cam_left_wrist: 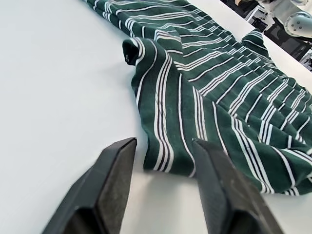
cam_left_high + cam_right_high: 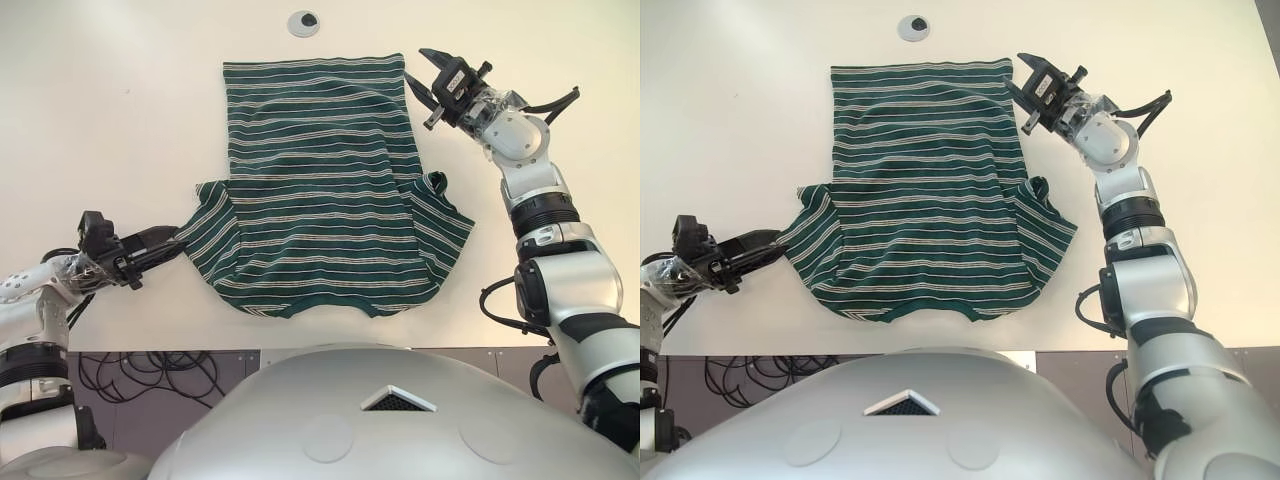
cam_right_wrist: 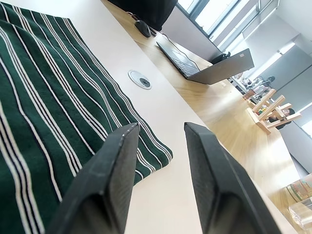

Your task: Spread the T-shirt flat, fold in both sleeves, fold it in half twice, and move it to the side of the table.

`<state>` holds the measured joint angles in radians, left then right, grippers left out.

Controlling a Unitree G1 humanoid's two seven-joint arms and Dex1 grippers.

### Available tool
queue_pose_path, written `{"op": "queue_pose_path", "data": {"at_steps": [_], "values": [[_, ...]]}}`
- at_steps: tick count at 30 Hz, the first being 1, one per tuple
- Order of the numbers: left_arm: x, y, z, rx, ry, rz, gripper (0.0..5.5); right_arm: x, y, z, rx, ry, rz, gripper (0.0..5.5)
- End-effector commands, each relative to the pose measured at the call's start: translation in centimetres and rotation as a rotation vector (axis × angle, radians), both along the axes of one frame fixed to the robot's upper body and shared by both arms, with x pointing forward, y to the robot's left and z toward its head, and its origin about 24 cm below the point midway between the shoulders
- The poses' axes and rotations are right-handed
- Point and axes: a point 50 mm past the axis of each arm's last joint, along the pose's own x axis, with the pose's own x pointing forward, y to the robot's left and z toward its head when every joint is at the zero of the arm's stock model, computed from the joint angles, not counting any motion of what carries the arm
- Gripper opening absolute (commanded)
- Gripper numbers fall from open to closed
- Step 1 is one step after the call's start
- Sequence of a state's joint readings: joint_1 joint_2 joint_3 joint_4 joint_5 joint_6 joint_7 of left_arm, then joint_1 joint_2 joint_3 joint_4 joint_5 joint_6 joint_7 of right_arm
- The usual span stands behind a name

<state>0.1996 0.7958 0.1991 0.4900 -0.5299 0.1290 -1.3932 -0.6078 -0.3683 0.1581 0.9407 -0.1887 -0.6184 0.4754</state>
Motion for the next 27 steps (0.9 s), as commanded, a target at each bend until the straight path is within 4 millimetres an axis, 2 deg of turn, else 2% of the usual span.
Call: {"op": "queue_pose_path", "data": {"at_steps": [1, 10, 14, 20, 25, 27], "values": [[-1.4, -0.4, -1.9, 0.020, 0.119, -0.008, 1.45, 0.1, -0.4, 0.3, -0.006, -0.003, -0.008, 1.70], [-1.3, -0.1, -1.7, 0.043, 0.101, -0.019, 0.05, 0.2, -0.4, 0.2, 0.004, 0.002, -0.019, 1.70], [-1.0, 0.0, -1.5, 0.031, 0.070, -0.008, 0.02, 0.2, -0.5, 0.1, 0.007, 0.008, -0.024, 1.70], [0.5, -0.2, 1.7, -0.167, -0.042, -0.024, 0.02, 0.2, -0.5, 0.1, 0.022, 0.017, -0.028, 1.70], [1.3, -1.7, 2.6, -0.200, -0.081, -0.109, 0.02, 0.2, -0.4, -0.1, 0.031, 0.030, -0.029, 1.70], [2.2, -2.7, 3.6, -0.259, -0.130, -0.129, 0.02, 0.2, -0.3, -0.1, 0.034, 0.033, -0.027, 1.70]]}}
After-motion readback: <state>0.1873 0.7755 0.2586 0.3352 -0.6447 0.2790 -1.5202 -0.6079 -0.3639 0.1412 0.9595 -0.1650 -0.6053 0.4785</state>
